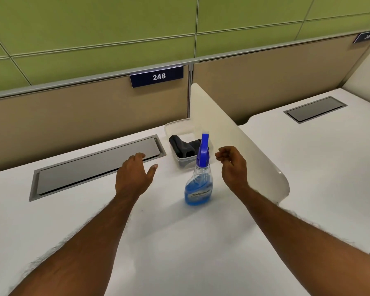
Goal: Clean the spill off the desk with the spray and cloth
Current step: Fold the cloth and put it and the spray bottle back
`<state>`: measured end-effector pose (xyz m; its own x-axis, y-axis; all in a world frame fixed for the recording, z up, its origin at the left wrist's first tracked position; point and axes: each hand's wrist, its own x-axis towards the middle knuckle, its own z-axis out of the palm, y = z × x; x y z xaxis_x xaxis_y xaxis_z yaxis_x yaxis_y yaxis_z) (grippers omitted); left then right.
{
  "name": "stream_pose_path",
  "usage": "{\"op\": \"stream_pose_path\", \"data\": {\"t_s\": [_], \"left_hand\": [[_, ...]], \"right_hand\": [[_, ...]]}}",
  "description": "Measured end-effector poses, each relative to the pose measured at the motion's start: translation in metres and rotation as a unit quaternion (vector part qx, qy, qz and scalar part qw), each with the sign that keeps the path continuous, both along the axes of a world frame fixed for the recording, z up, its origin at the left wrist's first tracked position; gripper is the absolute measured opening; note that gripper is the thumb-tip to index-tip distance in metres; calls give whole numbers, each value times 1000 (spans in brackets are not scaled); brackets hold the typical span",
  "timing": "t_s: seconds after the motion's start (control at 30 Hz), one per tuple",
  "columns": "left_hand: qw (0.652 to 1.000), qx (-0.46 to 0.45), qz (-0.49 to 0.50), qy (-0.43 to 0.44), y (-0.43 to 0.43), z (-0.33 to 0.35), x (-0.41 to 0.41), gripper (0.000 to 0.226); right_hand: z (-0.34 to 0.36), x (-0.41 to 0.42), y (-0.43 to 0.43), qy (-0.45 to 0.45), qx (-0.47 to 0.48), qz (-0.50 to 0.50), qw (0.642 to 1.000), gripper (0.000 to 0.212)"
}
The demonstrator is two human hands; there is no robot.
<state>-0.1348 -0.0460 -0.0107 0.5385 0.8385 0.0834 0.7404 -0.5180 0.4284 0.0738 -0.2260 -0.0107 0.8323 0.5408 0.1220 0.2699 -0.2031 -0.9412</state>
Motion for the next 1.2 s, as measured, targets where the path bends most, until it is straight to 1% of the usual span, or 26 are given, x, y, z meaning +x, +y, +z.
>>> {"op": "stream_pose_path", "data": {"t_s": [0.07, 0.1, 0.17, 0.27, 0.4, 0.5, 0.57, 0.63, 0.7, 0.83, 0.97, 1.03, 1.13, 1.2], "left_hand": [[1000, -6, 5, 7, -3, -3, -10, 58], [1000, -2, 9, 10, -4, -7, -11, 58], [999, 23, 20, 9, -33, 9, -50, 58], [999, 30, 18, 23, -33, 1, -54, 60], [998, 23, 17, 55, -38, -6, -61, 60], [997, 26, 17, 75, -45, -16, -72, 61], [997, 29, 12, 66, -48, -22, -76, 62], [999, 18, 3, 51, -50, -27, -76, 64], [999, 6, -5, 46, -51, -34, -76, 69], [998, -10, -29, 54, -53, -42, -67, 78], [991, 25, -66, 115, -49, -46, -56, 87], [987, 30, -79, 134, -45, -48, -48, 89], [989, 20, -83, 123, -39, -52, -28, 89], [992, 12, -84, 95, -36, -53, -13, 87]], "right_hand": [[-8, -8, -12, 25, -12, 11, 1000, 39], [-12, -11, -17, 32, -26, 24, 999, 45], [3, -50, -48, 30, -43, 84, 995, 61], [3, -60, -43, 34, -56, 114, 991, 80], [8, -69, -24, 29, -59, 115, 991, 89], [12, -77, -10, 19, -48, 107, 993, 84], [14, -79, -4, 16, -50, 87, 995, 70], [15, -78, -1, 12, -60, 63, 996, 50], [14, -78, 1, 17, -61, 55, 997, 40], [14, -75, 2, 11, -65, 56, 996, 36], [27, -63, 9, -2, -48, 55, 997, 36], [39, -53, 18, -14, -41, 58, 997, 39], [63, -31, 36, -24, -40, 61, 997, 37], [78, -15, 51, -34, -37, 53, 997, 33]]}}
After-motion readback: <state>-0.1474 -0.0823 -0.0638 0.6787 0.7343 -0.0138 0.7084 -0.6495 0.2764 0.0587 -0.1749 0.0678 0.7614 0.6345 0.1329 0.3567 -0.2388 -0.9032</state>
